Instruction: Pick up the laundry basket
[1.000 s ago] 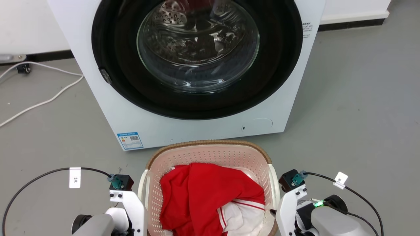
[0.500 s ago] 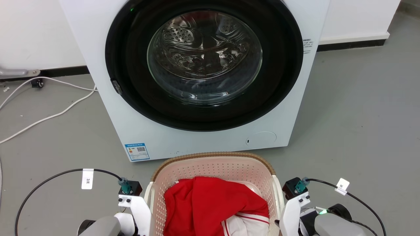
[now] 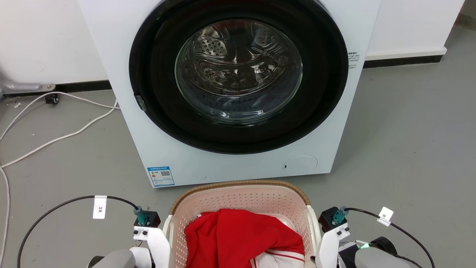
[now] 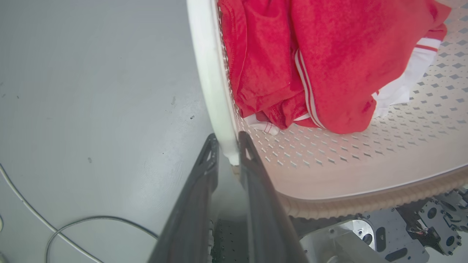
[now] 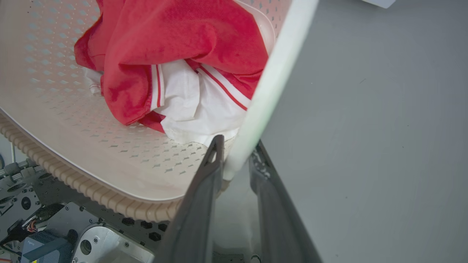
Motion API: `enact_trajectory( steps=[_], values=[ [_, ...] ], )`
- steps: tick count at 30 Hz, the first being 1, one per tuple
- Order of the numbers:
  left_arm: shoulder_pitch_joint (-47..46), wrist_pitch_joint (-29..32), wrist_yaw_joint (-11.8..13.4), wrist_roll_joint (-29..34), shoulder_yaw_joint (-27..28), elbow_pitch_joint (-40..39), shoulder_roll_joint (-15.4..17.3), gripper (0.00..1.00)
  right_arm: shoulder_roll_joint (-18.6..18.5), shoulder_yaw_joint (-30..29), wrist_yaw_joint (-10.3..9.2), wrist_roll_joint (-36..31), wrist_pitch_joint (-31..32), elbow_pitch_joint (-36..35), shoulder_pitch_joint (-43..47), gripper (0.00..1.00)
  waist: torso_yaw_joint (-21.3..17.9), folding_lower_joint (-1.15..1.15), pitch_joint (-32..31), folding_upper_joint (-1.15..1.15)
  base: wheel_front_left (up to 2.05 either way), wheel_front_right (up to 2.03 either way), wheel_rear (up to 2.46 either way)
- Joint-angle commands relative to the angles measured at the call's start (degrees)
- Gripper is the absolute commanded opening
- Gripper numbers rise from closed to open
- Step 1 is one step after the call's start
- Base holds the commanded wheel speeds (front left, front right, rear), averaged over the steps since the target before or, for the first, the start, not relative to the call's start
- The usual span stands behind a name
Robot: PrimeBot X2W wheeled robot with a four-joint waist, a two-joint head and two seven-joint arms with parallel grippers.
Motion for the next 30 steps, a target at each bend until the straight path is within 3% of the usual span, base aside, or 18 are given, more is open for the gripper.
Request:
enact_trajectory(
  steps=[1,30],
  values=[
    [0.41,0.30,-0.08,-0.25,-0.47,0.14,0.66,0.00,-0.20,0.25,-0.10,0.16,-0.06,0.29,0.43,0.00,0.07,0.00,-0.05,-0.01,0.00,0.00,0.00],
    [-0.56,-0.08,-0.08,-5.51,-5.43,0.39,0.87,0.00,-0.18,0.78,-0.10,0.51,0.81,0.34,0.40,0.00,0.51,0.00,0.24,-0.01,0.00,0.00,0.00]
  ],
)
